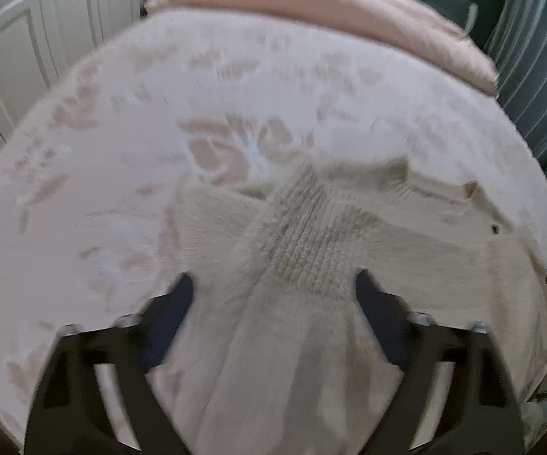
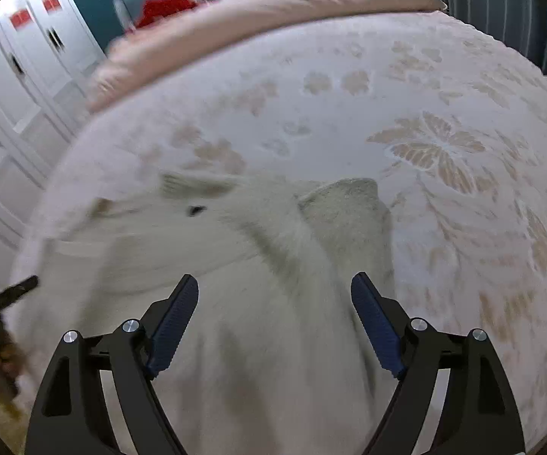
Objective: Fold small clothes
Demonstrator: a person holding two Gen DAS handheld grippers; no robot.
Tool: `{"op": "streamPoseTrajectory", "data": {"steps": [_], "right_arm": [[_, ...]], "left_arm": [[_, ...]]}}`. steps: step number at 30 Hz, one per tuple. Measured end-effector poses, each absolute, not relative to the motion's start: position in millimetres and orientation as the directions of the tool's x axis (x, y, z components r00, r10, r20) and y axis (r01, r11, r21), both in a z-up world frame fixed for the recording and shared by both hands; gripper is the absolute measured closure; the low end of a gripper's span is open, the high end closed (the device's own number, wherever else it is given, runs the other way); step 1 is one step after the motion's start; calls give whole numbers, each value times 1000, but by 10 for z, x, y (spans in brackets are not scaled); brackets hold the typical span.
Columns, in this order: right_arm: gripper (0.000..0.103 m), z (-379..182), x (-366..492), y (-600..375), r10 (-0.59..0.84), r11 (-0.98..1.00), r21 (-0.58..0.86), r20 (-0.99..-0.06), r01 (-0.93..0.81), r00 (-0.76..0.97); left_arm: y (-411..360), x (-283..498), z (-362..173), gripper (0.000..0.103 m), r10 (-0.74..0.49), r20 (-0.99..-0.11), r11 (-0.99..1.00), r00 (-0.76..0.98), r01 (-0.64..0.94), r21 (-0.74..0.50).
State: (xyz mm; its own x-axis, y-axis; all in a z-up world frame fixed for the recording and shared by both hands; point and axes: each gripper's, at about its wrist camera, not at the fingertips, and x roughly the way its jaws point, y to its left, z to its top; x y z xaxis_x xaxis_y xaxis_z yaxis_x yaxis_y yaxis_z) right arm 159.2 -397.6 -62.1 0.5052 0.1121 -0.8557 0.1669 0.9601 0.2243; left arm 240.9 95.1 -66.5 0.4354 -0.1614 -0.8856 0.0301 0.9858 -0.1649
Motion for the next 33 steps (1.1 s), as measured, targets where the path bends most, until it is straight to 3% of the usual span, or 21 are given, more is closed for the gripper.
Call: {"op": "streamPoseTrajectory", "data": {"steps": [1,2,4,7,10,13,15,16,18,20,21,23,25,28,29,31,33], "right_arm": [[49,-718,1681,-3964,108,961,214,-872,173,478],[87,-831,1774,-3963,158,954,253,-882,163,444],[93,-759,1796,-3976,220,932,324,-863,164,454],[94,-57,1643,-4087,294,891,445,-722,94,626],[94,208,1646,-4183,255,901,425,-680,86,688],[92,-310,1933,-4279,179,919,349,-783,182,596],[90,-969,2107,-4334,146,918,288,-884,272,444],[91,-1118,2084,-4368,167,904,317,-880,288,444],[75,-857,1908,-4428,148,870,369,-828,327,541],[75,-500,1694,-4374,114,875,373,-779,308,616],[75,-349,1587,-4310,110,885,373,-750,279,653],[75,-176,1399,-4127,128,900,375,-716,223,686],[75,-307,1363,-3864,175,915,363,-751,176,637],[76,-866,1406,-3576,110,960,222,-858,169,502],[77,-994,1365,-3555,89,962,206,-856,177,509],[74,-790,1320,-3482,81,949,223,-854,221,514],[74,-464,1210,-3358,190,914,358,-791,189,581]], "left_arm": [[944,2461,-718,69,-162,-898,986,410,21,-168],[959,2498,-725,86,-181,-897,981,403,12,-193],[1022,2504,-571,93,-220,-883,971,415,6,-239],[1215,2493,-82,94,-288,-822,946,492,14,-323],[1284,2659,90,93,-246,-813,957,529,-1,-290],[1214,2911,-292,92,-197,-863,969,465,-39,-243],[1140,3009,-745,89,-144,-916,980,375,-77,-186],[1127,2993,-928,88,-135,-921,980,365,-85,-177],[1162,2820,-790,82,-146,-880,973,452,-97,-211],[1189,2671,-591,59,-135,-873,972,468,-111,-209],[1203,2563,-471,57,-134,-859,971,495,-107,-214],[1152,2279,-260,38,-149,-815,971,560,-74,-228],[1000,2086,-250,35,-143,-815,980,561,-35,-196],[807,1888,-541,35,-100,-858,993,504,-4,-118],[812,1858,-664,35,-88,-874,994,477,-12,-107],[816,1745,-731,35,-75,-874,995,481,-22,-98],[811,1622,-647,35,-64,-860,997,505,-14,-82]]}}
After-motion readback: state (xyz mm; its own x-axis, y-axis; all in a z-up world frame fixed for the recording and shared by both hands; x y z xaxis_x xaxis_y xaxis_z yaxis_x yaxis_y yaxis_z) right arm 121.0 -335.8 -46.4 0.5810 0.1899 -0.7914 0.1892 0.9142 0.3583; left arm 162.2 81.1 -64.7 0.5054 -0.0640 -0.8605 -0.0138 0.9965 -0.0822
